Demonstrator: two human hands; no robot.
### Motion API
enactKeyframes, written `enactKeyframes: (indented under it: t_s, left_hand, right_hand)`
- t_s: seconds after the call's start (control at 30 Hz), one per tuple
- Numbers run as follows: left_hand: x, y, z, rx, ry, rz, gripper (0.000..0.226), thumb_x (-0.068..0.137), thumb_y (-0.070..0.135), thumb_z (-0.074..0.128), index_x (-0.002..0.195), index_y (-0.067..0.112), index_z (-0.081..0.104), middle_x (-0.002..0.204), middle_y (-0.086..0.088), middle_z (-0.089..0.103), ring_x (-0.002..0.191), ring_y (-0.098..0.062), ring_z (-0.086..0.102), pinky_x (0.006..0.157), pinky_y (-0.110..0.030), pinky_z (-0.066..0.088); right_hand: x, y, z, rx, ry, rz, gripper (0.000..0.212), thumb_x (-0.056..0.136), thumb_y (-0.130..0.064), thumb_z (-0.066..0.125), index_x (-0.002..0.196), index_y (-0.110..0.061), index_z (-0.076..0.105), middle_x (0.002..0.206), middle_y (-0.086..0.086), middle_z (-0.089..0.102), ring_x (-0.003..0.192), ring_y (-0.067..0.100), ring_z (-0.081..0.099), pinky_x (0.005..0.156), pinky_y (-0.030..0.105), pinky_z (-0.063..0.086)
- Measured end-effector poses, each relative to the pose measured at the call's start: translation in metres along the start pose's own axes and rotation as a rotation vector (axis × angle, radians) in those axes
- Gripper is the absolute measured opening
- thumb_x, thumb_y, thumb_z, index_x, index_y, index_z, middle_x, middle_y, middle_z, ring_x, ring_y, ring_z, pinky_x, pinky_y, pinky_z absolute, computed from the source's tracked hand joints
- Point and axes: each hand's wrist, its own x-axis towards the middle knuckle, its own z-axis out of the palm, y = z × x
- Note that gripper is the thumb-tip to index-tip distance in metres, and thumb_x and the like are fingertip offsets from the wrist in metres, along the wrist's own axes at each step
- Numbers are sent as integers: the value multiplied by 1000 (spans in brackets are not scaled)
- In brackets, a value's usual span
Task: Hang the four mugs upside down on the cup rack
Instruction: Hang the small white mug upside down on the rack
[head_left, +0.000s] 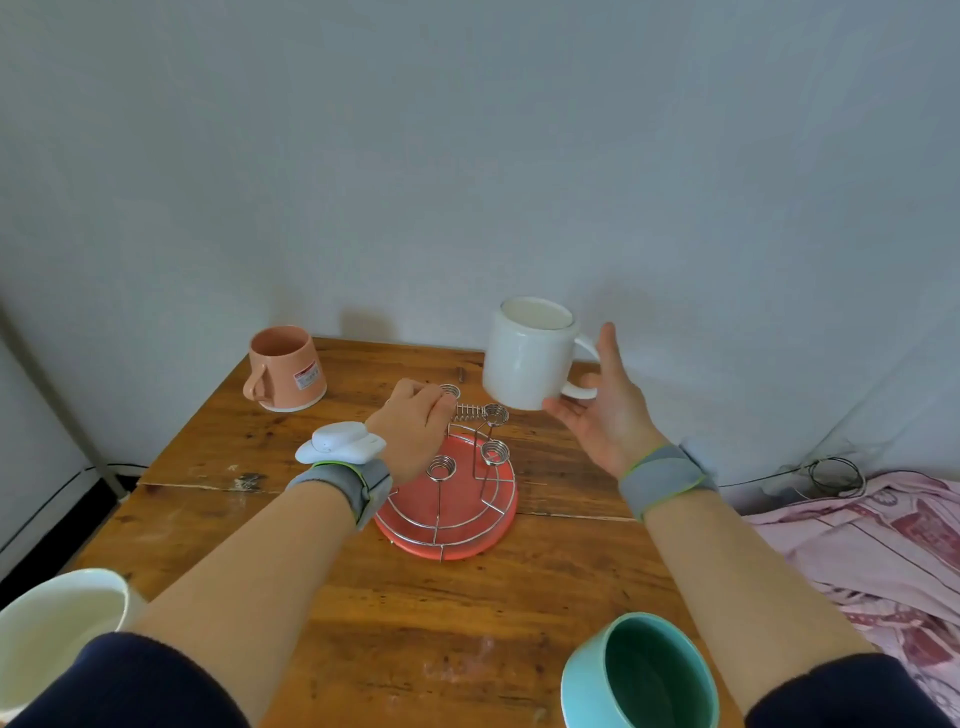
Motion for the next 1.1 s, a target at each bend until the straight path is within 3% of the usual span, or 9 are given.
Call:
enactKeyframes:
  t_s: [0.27, 0.37, 0.47, 0.6, 0.7, 0.8, 0.87, 0.97, 1.1]
  left_hand:
    - [2, -1, 0, 57, 7, -5, 40, 100, 43, 27, 109, 18, 57, 124, -3, 46, 100, -25, 57, 85, -31, 44]
    - [3, -1, -1, 76, -6, 3, 40, 100, 43, 25, 107, 18, 56, 123, -3, 46, 99, -27, 58, 86, -34, 46]
    - [3, 0, -2, 84, -15, 4, 40, 100, 44, 25, 106, 20, 56, 122, -3, 46, 98, -29, 59, 86, -35, 47]
    - [4, 0, -2, 102, -22, 4, 40, 100, 44, 24, 105, 19, 55, 120, -4, 46, 97, -31, 59, 84, -34, 47]
    - [5, -1, -2, 105, -20, 11, 39, 100, 45, 24, 102, 19, 53, 120, -4, 46, 96, -32, 59, 86, -38, 49]
    - [5, -2, -2, 111, -22, 14, 39, 99, 46, 24, 102, 21, 54, 120, -3, 46, 95, -31, 59, 87, -39, 50]
    - [5, -2, -2, 112, -25, 14, 40, 99, 46, 23, 104, 21, 54, 120, -3, 46, 95, -30, 59, 87, -40, 50]
    - [5, -3, -2, 115, -24, 16, 40, 99, 46, 23, 106, 22, 54, 121, -3, 46, 96, -30, 59, 87, -40, 50]
    - [6, -3, -2, 118, -29, 17, 41, 99, 46, 22, 109, 22, 53, 121, -3, 46, 97, -29, 59, 87, -39, 50]
  right_hand:
    - [21, 42, -5, -172, 138, 112, 68, 88, -61, 48, 133, -9, 43, 128, 7, 46, 87, 26, 55, 63, 32, 51]
    - [32, 50, -12, -188, 161, 150, 60, 88, -62, 48, 120, -12, 45, 131, 8, 50, 89, 28, 56, 69, 35, 53]
    - [42, 59, -17, -160, 202, 199, 64, 88, -61, 48, 127, -11, 46, 128, 8, 55, 96, 29, 60, 82, 41, 55]
    - [47, 67, -24, -137, 216, 255, 61, 85, -62, 51, 125, -16, 51, 89, 12, 64, 70, 22, 61, 53, 31, 51]
    - [52, 69, -25, -70, 215, 268, 55, 86, -59, 54, 123, -18, 52, 94, 14, 66, 75, 24, 62, 63, 30, 50]
    - [53, 71, -18, -99, 209, 299, 63, 82, -66, 52, 125, -20, 54, 86, 11, 63, 66, 21, 55, 51, 27, 41]
    - [53, 74, -12, -131, 167, 322, 68, 71, -72, 59, 119, -24, 56, 92, 9, 60, 73, 21, 54, 52, 27, 40]
    - [52, 78, -5, -185, 95, 313, 62, 66, -57, 74, 114, -24, 55, 93, 6, 55, 74, 18, 50, 60, 29, 41]
    - [54, 80, -11, -188, 53, 309, 32, 72, -40, 70, 95, -21, 58, 77, 5, 46, 63, 16, 37, 60, 27, 33]
